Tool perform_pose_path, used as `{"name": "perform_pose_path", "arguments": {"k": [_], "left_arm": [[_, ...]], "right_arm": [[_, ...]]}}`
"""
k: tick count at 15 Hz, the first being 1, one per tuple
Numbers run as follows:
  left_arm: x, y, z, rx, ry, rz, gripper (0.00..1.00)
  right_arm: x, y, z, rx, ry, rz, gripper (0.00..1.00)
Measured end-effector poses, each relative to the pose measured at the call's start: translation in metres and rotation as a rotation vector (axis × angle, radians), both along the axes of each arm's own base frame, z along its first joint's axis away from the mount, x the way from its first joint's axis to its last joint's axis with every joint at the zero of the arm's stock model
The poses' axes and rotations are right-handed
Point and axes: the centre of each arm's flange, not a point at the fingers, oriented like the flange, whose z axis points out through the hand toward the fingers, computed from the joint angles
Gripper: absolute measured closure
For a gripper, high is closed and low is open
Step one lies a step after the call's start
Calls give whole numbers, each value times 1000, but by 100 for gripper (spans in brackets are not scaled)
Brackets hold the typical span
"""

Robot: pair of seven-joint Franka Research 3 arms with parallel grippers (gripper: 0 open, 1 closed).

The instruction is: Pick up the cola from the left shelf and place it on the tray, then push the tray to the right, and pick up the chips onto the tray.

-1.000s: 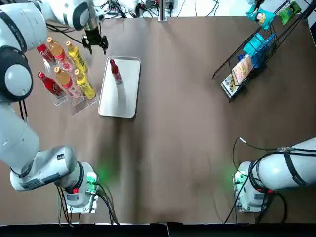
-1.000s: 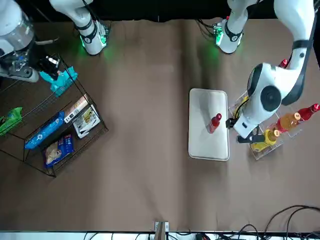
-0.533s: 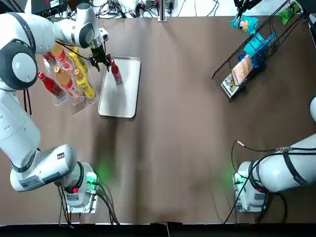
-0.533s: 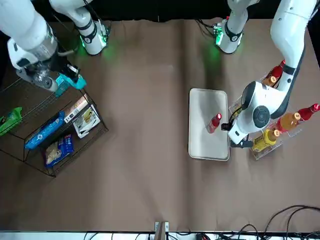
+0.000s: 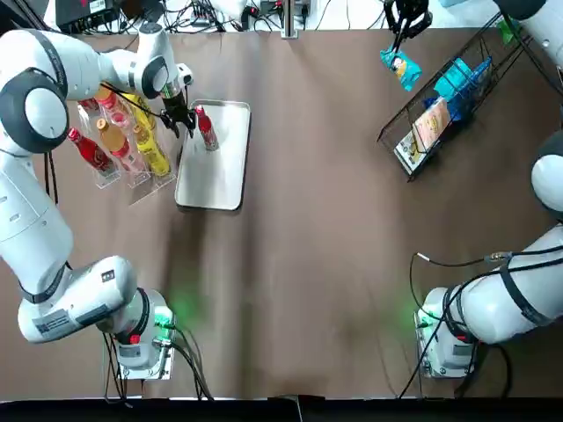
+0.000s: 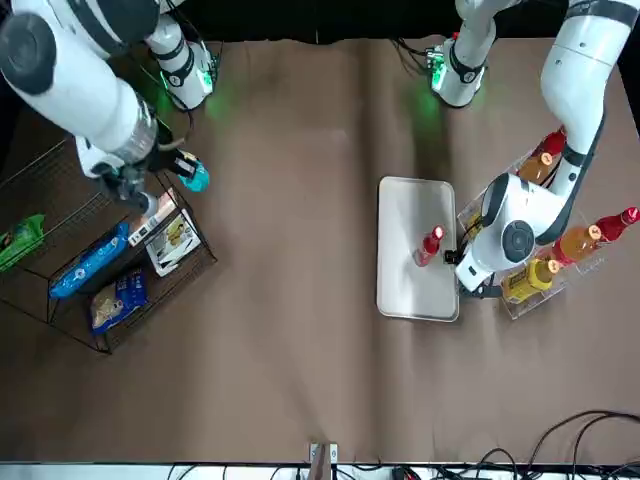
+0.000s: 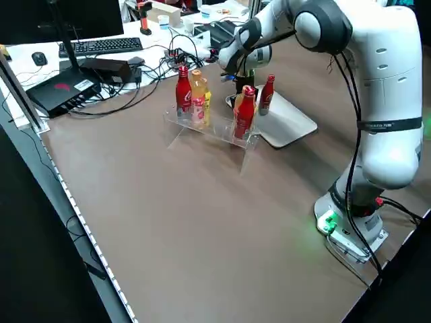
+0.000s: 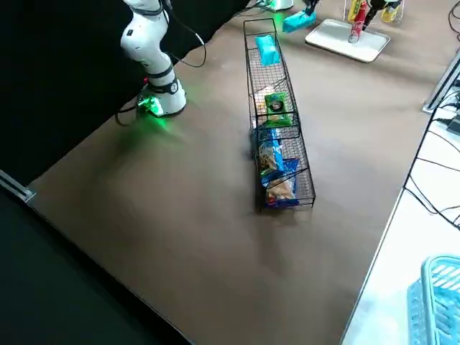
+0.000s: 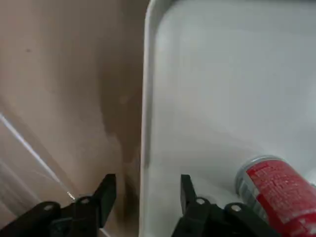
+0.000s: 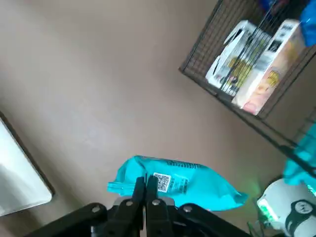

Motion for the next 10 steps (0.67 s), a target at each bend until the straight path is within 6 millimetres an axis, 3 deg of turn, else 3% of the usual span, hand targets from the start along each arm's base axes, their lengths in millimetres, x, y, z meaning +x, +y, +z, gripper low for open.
{"name": "perform_pose_path", "arguments": {"k": [4,10], "left_arm": [[-3,-1,-6,3,4,-11,52],[-8,-1,-17,5,24,-23,62]], "right_arm": [[17,12,-31,45,30,-64,96],[31,20,-67,84,99,-124,96]]}}
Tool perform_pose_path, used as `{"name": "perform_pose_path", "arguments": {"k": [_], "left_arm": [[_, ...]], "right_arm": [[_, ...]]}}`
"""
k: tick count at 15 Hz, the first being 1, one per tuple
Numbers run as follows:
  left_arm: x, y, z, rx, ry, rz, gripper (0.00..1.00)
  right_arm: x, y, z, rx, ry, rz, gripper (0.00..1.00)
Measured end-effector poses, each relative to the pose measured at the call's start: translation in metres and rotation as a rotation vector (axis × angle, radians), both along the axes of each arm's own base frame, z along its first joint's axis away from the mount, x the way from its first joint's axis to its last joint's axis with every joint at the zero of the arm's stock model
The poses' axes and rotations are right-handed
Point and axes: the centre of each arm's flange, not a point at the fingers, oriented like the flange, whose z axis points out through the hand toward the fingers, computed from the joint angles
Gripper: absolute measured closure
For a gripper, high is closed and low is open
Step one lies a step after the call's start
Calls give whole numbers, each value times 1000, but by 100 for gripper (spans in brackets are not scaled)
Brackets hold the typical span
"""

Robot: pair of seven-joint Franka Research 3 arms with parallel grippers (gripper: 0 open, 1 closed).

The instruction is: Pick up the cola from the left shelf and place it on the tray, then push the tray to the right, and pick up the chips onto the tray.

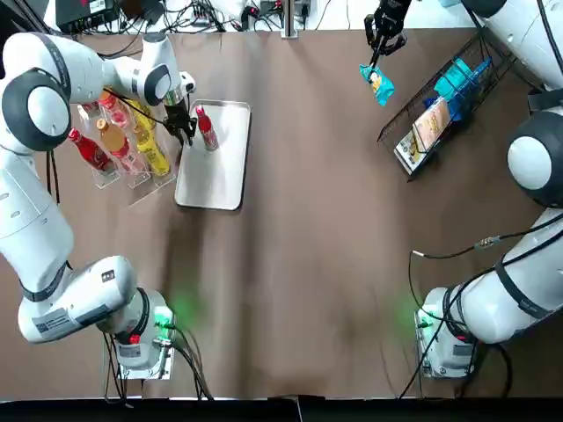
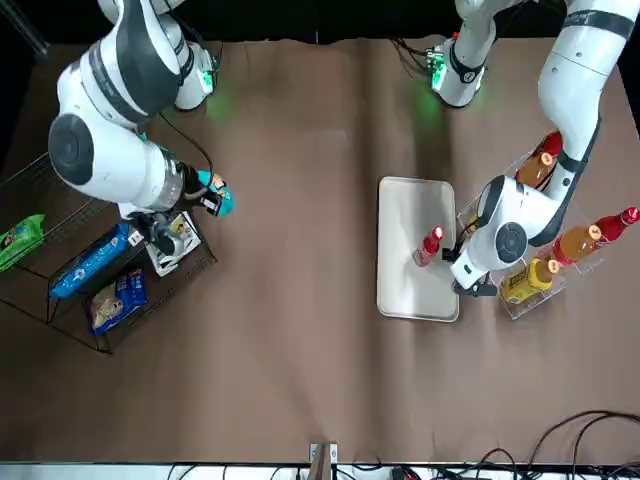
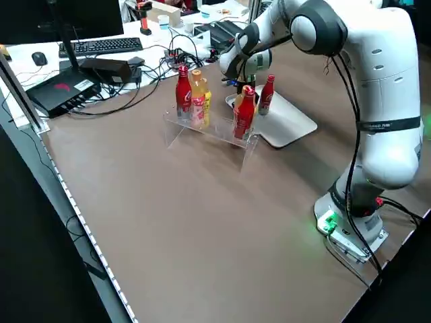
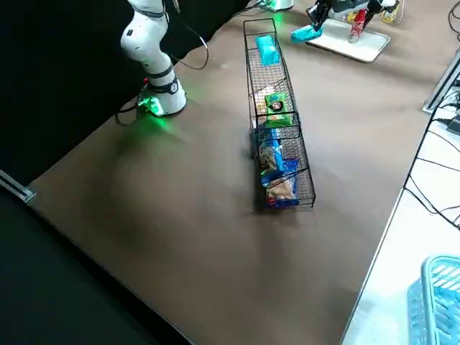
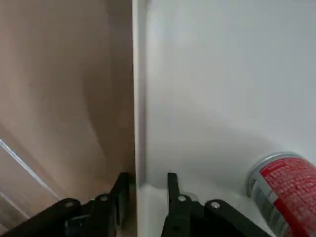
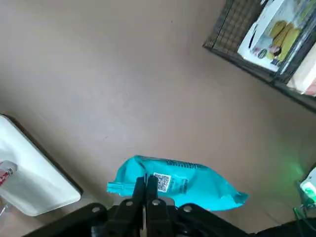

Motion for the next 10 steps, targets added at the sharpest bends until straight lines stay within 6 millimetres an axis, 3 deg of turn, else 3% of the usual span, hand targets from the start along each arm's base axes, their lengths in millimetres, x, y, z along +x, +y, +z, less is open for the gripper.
{"name": "perform_pose_path", "arguments": {"k": [2,4,5,10], "left_arm": [[0,0,1,2,-2,-3,80],[1,4,1,3,-2,3,84],[2,6,2,1,-2,3,92],[2,5,4,-2,-2,-14,95]], "right_arm": [[4,-1,-11,9,21,-12,96],[9,-3,-20,21,33,-29,96],[11,-5,-23,28,38,-37,96],[16,-8,-34,31,58,-50,96]]}}
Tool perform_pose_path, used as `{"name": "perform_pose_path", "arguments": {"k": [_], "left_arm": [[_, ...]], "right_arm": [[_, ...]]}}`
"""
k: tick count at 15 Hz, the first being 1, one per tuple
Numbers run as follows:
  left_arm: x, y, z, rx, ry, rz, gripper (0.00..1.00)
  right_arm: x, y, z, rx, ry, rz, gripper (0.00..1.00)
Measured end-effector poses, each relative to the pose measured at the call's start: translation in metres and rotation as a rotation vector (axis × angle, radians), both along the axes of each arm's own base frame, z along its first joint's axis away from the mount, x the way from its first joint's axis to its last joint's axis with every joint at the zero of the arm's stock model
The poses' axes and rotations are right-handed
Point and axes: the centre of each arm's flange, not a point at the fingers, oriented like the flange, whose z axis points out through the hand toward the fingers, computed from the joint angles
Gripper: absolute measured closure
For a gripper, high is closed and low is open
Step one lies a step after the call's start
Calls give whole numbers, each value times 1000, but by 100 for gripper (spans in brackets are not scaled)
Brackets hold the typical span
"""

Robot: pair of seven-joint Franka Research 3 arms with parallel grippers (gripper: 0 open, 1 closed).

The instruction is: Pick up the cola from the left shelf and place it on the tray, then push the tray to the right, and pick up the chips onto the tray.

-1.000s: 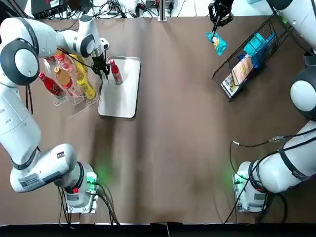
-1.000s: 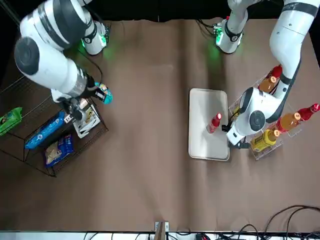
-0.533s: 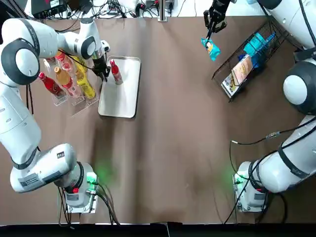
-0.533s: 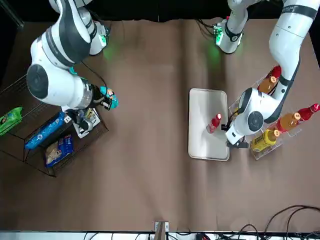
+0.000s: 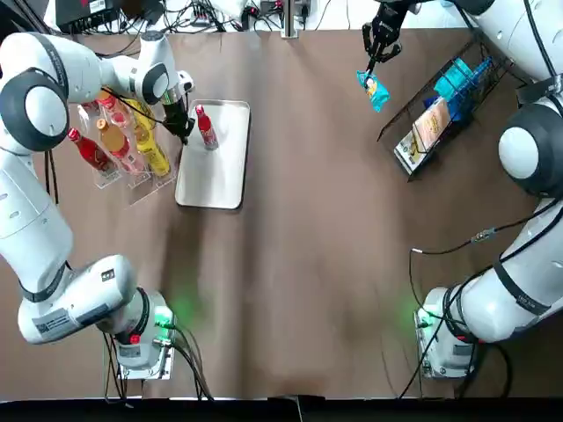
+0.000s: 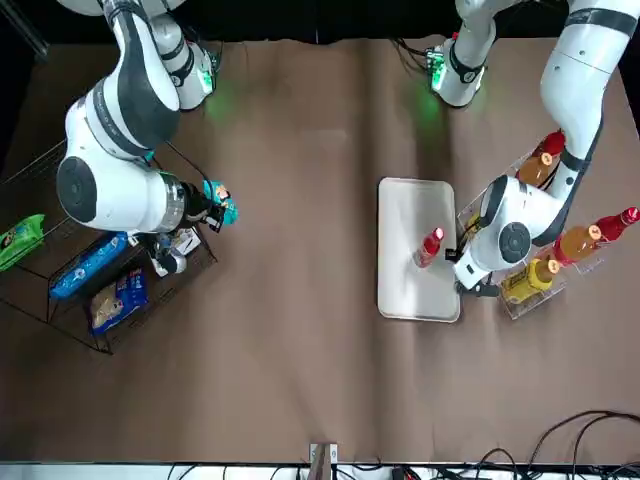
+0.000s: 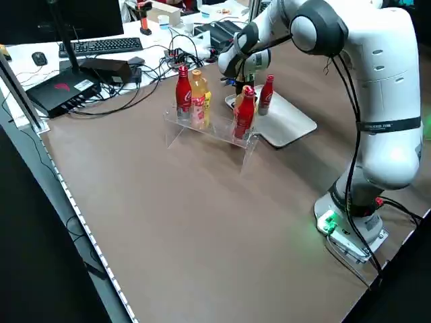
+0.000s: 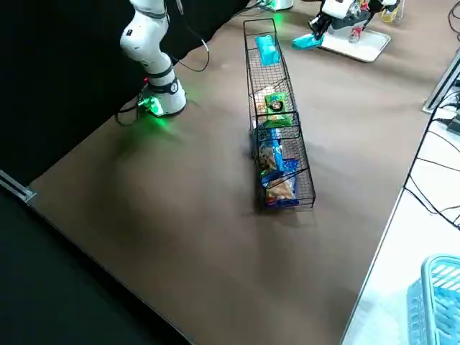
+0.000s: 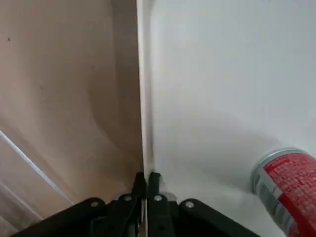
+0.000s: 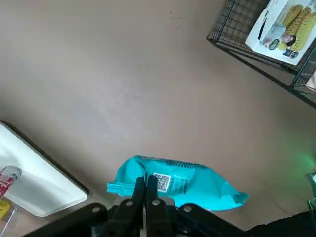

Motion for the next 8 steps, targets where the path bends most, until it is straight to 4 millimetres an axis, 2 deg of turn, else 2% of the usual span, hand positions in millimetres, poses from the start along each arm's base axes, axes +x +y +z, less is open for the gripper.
{"name": "perform_pose_path", "arguments": {"k": [4,8], "left_arm": [[-2,-19,0,1,-2,-21,95],[-9,-60,1,-33,13,-6,95]], "right_arm": [[0,0,-1,-1,2,-2,96],[1,0,-4,-5,8,-8,96]]}}
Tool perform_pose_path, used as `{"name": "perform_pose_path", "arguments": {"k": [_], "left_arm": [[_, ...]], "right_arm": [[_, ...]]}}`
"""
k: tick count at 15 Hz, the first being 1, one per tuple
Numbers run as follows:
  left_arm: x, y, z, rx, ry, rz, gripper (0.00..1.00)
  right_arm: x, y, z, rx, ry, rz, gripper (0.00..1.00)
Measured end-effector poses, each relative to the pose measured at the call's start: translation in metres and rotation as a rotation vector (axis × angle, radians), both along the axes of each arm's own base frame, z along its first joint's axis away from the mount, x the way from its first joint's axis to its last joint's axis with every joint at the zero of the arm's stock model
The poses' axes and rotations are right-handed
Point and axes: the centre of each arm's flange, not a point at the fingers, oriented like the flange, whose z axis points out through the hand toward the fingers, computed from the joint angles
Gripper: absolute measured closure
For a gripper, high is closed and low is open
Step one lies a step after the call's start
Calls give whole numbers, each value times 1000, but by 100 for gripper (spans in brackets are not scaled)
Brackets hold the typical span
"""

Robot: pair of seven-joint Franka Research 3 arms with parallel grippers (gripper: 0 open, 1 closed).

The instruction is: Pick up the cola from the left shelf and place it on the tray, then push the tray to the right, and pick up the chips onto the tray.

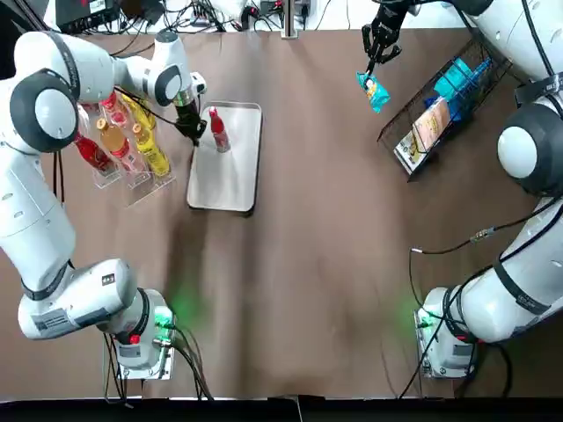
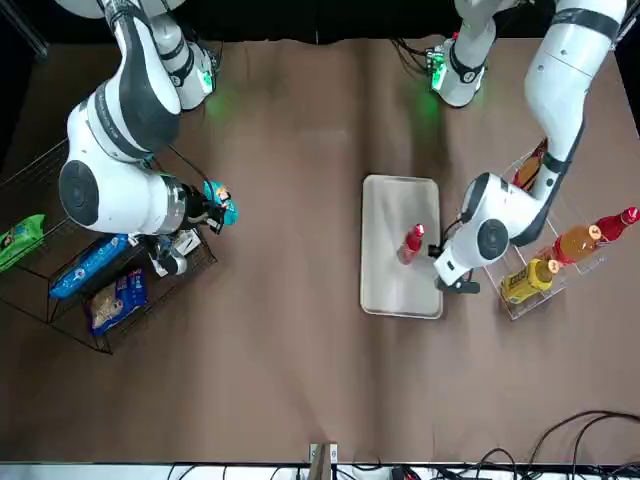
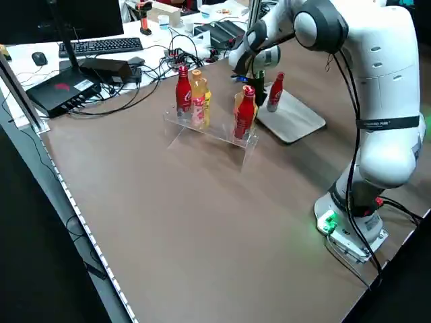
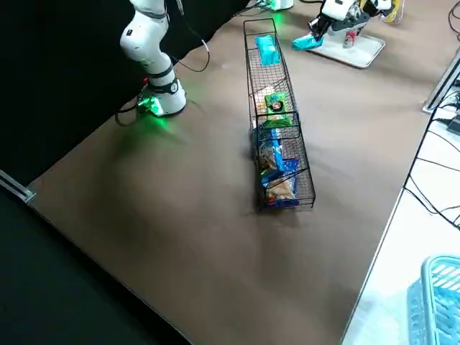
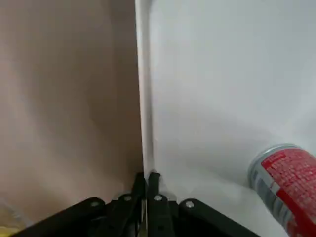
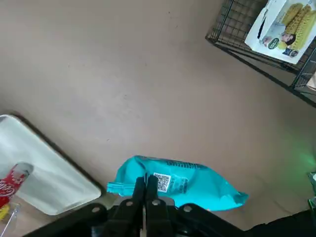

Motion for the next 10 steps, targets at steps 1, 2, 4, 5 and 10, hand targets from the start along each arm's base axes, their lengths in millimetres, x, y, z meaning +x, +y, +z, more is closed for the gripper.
{"name": "perform_pose_path", "arguments": {"k": [1,2,4,5,10], "left_arm": [[-1,-14,1,-22,6,11,95],[-1,-31,3,-43,9,20,95],[-3,-67,6,-61,7,34,95],[-4,-83,8,-64,4,37,95],[-16,-144,5,-89,19,36,95]], "right_arm": [[0,0,-2,-2,4,-3,96],[1,1,-5,-4,5,-10,96],[7,7,-10,-9,-15,-58,96],[10,13,-16,-12,-25,-85,96],[9,49,-54,-46,3,-130,96]]}}
